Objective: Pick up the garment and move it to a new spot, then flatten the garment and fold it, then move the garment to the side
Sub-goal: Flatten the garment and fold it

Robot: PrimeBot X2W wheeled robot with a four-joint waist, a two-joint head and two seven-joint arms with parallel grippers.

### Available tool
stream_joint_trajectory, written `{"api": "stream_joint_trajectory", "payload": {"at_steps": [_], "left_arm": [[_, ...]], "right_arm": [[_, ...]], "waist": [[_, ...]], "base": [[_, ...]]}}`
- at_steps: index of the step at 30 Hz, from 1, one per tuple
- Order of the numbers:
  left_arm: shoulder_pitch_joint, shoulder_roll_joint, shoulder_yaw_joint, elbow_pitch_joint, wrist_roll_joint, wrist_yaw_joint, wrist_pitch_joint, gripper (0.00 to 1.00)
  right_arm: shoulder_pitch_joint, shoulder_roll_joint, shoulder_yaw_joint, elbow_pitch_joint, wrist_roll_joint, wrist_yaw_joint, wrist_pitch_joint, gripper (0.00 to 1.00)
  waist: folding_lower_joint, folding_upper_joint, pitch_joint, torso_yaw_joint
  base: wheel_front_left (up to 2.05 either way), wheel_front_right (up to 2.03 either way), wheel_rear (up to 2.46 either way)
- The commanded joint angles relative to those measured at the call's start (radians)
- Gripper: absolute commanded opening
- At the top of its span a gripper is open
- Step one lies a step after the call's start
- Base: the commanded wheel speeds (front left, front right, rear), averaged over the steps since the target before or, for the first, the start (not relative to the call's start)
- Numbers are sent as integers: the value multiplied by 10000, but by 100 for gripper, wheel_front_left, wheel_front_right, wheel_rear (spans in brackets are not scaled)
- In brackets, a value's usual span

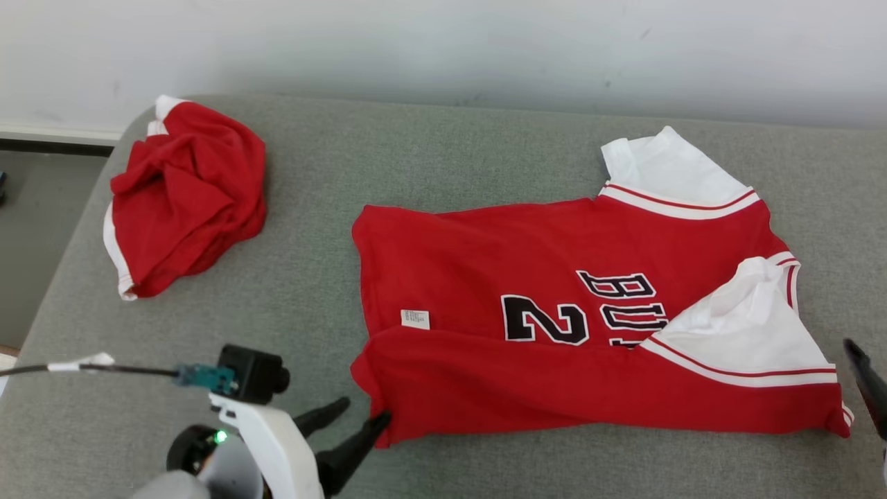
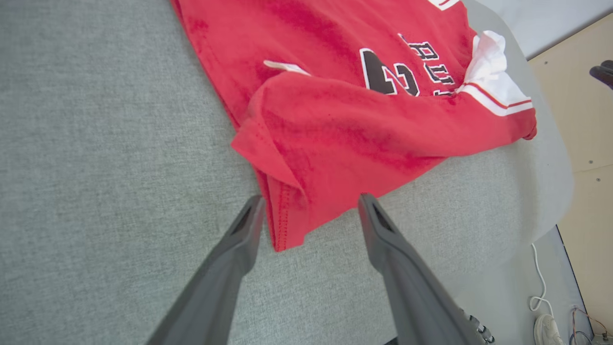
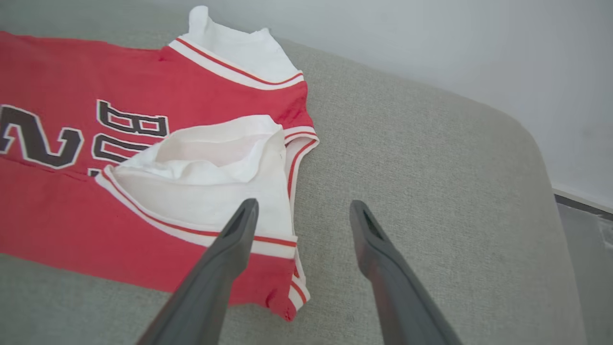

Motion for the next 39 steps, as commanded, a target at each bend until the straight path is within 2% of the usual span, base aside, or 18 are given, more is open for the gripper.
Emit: {"api": "stream_joint_trajectory", "payload": {"at_steps": [1,5,12,24,28,35,39], "left_arm": [[156,-61,-26,-26,94,84,-114,100],[359,-481,-207,78,526,512,-550,100],[127,-1112,-646,527,1043,530,-794,100],[-84,-1488,-802,1292,1314,502,-1101,100],[-142,-1363,-786,1546,1536,685,-1203,100],[25,-1199,-821,1488,1386,640,-1057,100],[-134,-1481,-987,1569,1372,524,-928,100]], "right_arm": [[141,-67,59,5,-58,3,-96,100],[521,-581,171,236,-601,2,-484,100],[628,-395,510,996,-610,2,-412,100],[412,-175,810,1539,-484,2,-384,100],[404,-156,882,1596,-466,2,-345,100],[488,-193,824,1503,-406,2,-293,100],[452,-58,977,1462,-330,2,-153,100]], "waist": [[0,0,62,-5],[0,0,377,-19],[0,0,855,37],[0,0,1131,181],[0,0,1091,195],[0,0,1005,241],[0,0,1061,239]], "base": [[0,0,0],[0,0,0],[0,0,0],[0,0,0],[0,0,0],[0,0,0],[0,0,0]]}}
